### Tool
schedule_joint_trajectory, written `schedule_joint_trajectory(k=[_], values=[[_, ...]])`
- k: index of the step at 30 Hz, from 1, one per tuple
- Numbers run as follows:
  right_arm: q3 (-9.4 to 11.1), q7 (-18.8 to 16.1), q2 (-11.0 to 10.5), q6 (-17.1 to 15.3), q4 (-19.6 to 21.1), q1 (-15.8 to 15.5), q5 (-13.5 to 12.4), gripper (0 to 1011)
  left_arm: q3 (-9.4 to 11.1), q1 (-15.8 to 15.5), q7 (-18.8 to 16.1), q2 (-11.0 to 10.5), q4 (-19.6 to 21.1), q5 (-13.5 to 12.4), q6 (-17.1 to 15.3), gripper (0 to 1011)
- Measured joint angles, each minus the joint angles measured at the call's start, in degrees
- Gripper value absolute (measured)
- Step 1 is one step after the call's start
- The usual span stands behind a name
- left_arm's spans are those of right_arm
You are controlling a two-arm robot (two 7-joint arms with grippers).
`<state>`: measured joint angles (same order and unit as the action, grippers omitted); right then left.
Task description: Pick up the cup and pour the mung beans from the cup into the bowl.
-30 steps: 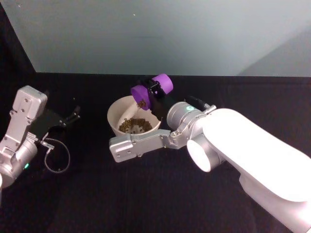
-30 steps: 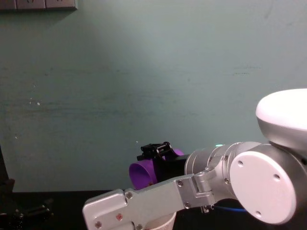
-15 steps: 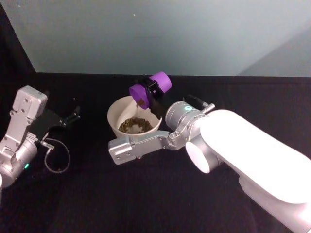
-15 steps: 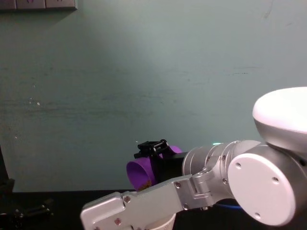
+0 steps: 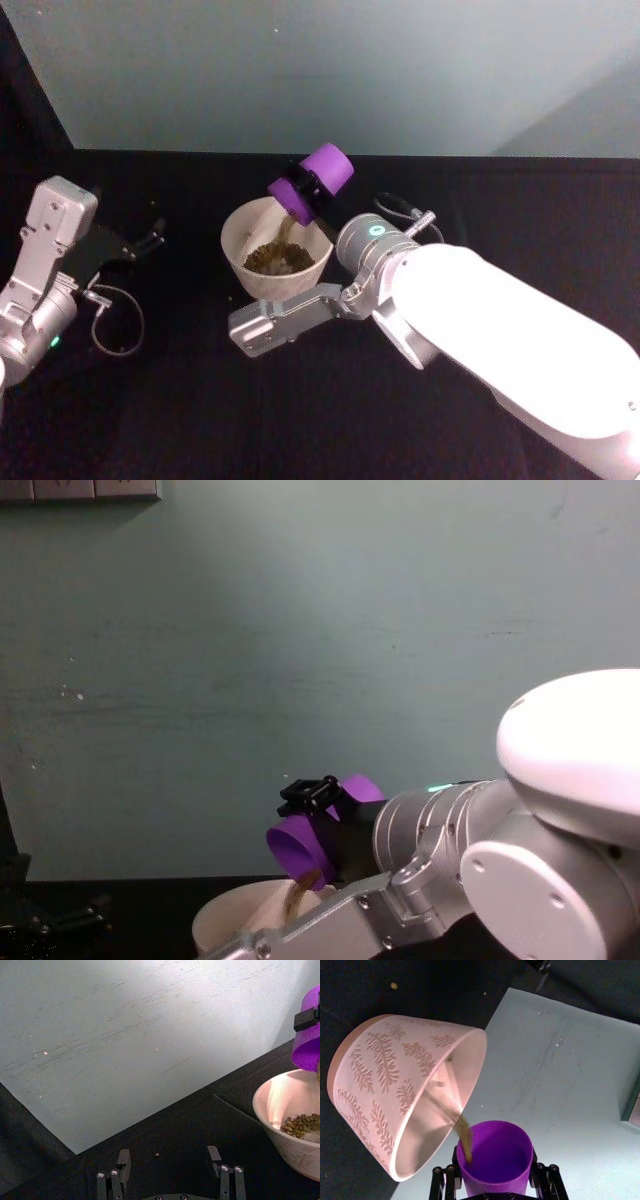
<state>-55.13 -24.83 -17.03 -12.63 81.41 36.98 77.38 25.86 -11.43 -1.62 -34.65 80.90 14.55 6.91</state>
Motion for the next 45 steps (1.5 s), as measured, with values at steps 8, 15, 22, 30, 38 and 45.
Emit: schedule_joint_trajectory(k=[8, 15, 22, 30, 38, 45], values=[[-1.9, -0.6, -0.3, -0.3, 0.1, 0.7, 4.3, 732, 0.0, 0.0, 0.0, 0.0, 0.0, 0.0, 0.0, 1000], [-3.1, -1.0, -0.6, -0.4, 0.3, 1.1, 7.3, 732, 0.0, 0.0, 0.0, 0.0, 0.0, 0.0, 0.0, 1000], [-3.0, -1.0, -0.6, -0.2, 0.4, 0.9, 7.6, 732, 0.0, 0.0, 0.0, 0.0, 0.0, 0.0, 0.0, 1000], [-2.1, -0.5, -0.6, 0.0, 0.9, 0.3, 6.8, 732, 0.0, 0.0, 0.0, 0.0, 0.0, 0.0, 0.0, 1000], [3.7, 2.1, 0.6, -0.2, 1.8, -2.4, -1.8, 732, 0.0, 0.0, 0.0, 0.0, 0.0, 0.0, 0.0, 1000], [10.2, 5.2, 1.7, 0.9, 2.8, -4.9, -12.0, 732, 0.0, 0.0, 0.0, 0.0, 0.0, 0.0, 0.0, 1000]])
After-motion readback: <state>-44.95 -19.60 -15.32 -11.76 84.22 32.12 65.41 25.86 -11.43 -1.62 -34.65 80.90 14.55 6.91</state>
